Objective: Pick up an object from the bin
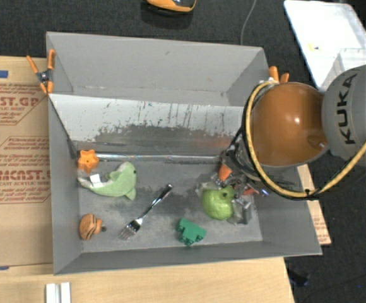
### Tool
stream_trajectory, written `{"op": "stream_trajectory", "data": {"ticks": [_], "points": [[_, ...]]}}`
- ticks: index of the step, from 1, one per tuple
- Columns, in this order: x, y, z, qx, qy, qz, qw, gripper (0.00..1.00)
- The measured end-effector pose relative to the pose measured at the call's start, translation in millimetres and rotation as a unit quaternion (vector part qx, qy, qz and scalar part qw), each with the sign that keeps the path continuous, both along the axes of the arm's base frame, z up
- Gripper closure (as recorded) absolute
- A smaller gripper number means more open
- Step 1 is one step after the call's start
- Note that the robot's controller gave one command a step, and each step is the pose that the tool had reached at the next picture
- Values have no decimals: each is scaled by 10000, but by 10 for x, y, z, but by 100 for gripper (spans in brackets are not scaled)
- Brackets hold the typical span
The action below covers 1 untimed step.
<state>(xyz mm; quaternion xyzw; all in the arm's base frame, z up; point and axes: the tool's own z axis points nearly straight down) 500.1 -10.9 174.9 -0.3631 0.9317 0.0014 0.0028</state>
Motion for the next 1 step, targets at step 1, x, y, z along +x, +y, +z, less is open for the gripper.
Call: {"op": "stream_trajectory", "data": {"ticks": [1], "points": [[26,-34,640,-1,-47,7,10000,100]]}}
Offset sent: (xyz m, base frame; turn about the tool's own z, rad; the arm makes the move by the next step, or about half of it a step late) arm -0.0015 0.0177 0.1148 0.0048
